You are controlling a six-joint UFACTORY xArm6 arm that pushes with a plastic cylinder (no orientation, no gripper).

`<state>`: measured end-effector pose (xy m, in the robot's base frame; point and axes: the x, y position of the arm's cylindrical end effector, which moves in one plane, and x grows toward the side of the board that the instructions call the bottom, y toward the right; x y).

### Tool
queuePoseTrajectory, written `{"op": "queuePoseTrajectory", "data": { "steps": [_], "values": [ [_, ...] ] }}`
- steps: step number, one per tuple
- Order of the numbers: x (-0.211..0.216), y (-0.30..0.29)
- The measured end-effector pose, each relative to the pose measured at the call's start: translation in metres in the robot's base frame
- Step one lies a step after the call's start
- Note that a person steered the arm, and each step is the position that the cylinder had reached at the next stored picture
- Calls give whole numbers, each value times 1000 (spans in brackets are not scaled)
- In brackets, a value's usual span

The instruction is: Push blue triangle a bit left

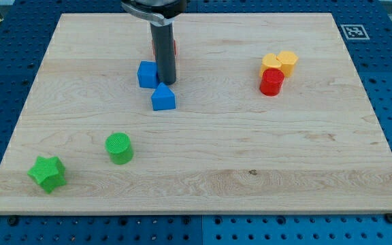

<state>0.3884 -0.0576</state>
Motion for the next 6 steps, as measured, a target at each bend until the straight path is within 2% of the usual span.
{"op": "queuePoseTrajectory", "data": {
  "steps": [3, 4, 6],
  "values": [
    [49, 53],
    [50, 51],
    [55, -2]
  ]
}}
